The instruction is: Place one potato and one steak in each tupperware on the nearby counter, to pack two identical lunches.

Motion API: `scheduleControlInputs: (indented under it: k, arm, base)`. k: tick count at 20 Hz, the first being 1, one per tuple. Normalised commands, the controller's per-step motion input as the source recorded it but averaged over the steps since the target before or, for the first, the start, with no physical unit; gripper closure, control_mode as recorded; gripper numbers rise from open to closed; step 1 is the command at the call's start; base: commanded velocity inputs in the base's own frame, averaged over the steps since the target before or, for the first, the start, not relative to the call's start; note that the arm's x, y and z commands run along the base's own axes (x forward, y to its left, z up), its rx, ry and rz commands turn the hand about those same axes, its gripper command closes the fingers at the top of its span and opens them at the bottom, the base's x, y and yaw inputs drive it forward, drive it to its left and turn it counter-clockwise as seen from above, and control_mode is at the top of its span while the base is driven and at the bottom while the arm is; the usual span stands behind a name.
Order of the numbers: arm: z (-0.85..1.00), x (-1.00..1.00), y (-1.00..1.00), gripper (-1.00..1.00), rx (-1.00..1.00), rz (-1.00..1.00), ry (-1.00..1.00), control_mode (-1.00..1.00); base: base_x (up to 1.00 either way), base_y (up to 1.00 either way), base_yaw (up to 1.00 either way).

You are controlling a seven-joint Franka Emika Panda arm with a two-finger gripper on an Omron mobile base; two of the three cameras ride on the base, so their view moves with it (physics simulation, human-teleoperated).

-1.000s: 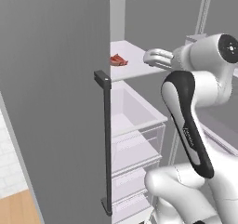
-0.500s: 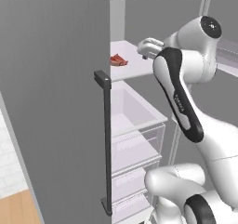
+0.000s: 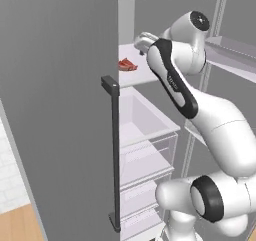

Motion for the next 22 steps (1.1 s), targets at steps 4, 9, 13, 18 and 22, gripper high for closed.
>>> scheduleControlInputs:
  k: [4, 9, 13, 18, 22]
  arm:
    - [-0.2, 0.81, 0.22, -1.0, 0.0, 0.0, 0.28, -1.0]
    - [-0.2, 0.57, 0.21, -1.0, 0.0, 0.0, 0.07, -1.0]
    - [-0.24, 0.37, 0.23, -1.0, 0.0, 0.0, 0.0, -1.0]
    - [-0.32, 0.54, 0.11, -1.0, 0.0, -0.01, 0.05, -1.0]
    - [-0.42, 0.33, 0.03, -1.0, 0.0, -0.02, 0.15, -1.0]
  base:
    - [0.0, 0.0, 0.0]
    - [0.0, 0.0, 0.0]
    - [0.0, 0.0, 0.0]
    - [0.0, 0.0, 0.0]
    - [0.0, 0.0, 0.0]
